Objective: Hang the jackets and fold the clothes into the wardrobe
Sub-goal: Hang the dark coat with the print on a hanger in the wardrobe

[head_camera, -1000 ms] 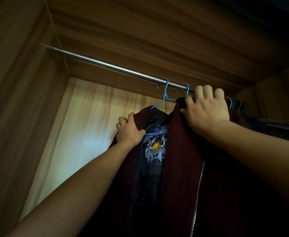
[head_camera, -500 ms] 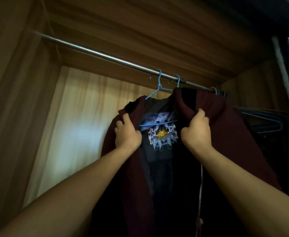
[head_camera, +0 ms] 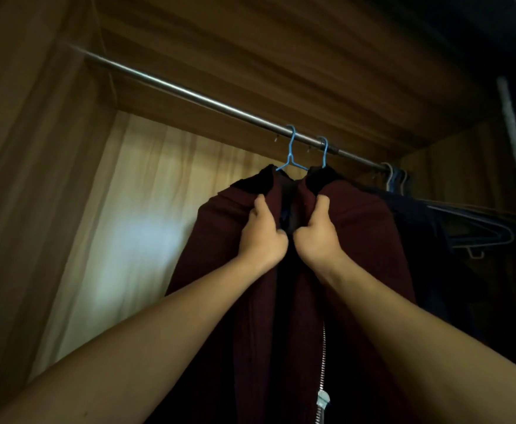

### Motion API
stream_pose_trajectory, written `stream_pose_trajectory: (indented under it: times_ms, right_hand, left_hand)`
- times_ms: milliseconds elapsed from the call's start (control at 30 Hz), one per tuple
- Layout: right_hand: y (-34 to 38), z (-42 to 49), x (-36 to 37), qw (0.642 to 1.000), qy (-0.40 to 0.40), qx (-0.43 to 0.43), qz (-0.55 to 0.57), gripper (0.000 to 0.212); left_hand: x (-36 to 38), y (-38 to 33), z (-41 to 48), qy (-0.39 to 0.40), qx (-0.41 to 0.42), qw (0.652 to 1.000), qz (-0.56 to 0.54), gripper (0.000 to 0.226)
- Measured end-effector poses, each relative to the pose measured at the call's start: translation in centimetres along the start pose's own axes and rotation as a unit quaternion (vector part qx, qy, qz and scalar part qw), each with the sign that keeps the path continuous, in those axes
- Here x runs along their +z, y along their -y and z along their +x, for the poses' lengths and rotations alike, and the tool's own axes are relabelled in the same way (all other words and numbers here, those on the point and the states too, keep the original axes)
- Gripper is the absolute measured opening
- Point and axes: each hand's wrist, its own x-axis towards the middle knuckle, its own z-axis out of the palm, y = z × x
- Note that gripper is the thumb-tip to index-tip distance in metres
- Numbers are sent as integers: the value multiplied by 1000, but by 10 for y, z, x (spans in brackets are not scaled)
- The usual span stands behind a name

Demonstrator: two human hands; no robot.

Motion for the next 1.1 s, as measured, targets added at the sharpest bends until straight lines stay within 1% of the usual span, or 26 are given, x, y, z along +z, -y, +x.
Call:
stream_pose_trajectory:
  times_ms: [67,133,200,233,267,333,367,400,433,500,533,567,633,700,767,833,967,1100]
  right_hand:
    - [-3,15,-4,1000,-6,0,19,48]
    - [-15,24,-15,999,-30,26,27,50]
    - [-28,24,-26,997,-58,51,7,45]
    - [-33,23,-30,996,-68,56,-32,47]
    - [-36,24,-32,992,-72,54,-91,53]
    - [-34,26,-34,970,-85,23,-228,73]
    - [-31,29,-34,953,-91,1,-288,80]
    - [-30,32,-35,935,-95,-22,-341,84]
    - [-28,36,-37,914,-98,-44,-392,83]
    - [-26,44,-43,873,-105,-72,-470,74]
    - [-24,47,-46,864,-106,-78,-485,69]
    - [-22,51,-50,866,-106,-83,-481,64]
    - [-18,59,-57,890,-111,-95,-432,50]
    - [-12,67,-66,921,-118,-79,-363,42]
    - [-6,76,-72,951,-123,-41,-280,42]
    - [-3,89,-72,970,-128,-11,-204,42]
    - [-5,118,-57,988,-122,-16,-92,35]
    - [-12,138,-41,994,-96,-45,-13,38]
  left_hand:
    - [-7,14,5,6,-12,1000,-21,80]
    - [-18,34,11,-10,-55,994,-98,78]
    - [-28,52,20,-24,-108,977,-183,88]
    - [-31,59,25,-21,-124,974,-190,97]
    - [-34,64,30,-14,-131,976,-175,106]
    - [-38,70,42,-10,-131,984,-123,122]
    - [-42,69,47,-9,-135,986,-96,126]
    - [-44,66,49,-9,-141,988,-69,125]
    - [-46,65,52,-7,-148,988,-37,119]
    - [-46,63,56,-8,-167,985,35,100]
    - [-46,64,59,-10,-173,983,61,88]
    - [-46,65,62,-15,-172,982,71,73]
    - [-47,64,66,-32,-163,984,58,45]
    - [-48,62,73,-53,-160,985,32,35]
    - [-49,58,81,-61,-155,986,-1,35]
    - [-46,50,89,-61,-150,986,-35,37]
    - [-34,29,99,-67,-115,990,-47,41]
    - [-13,4,99,-75,-68,991,-89,52]
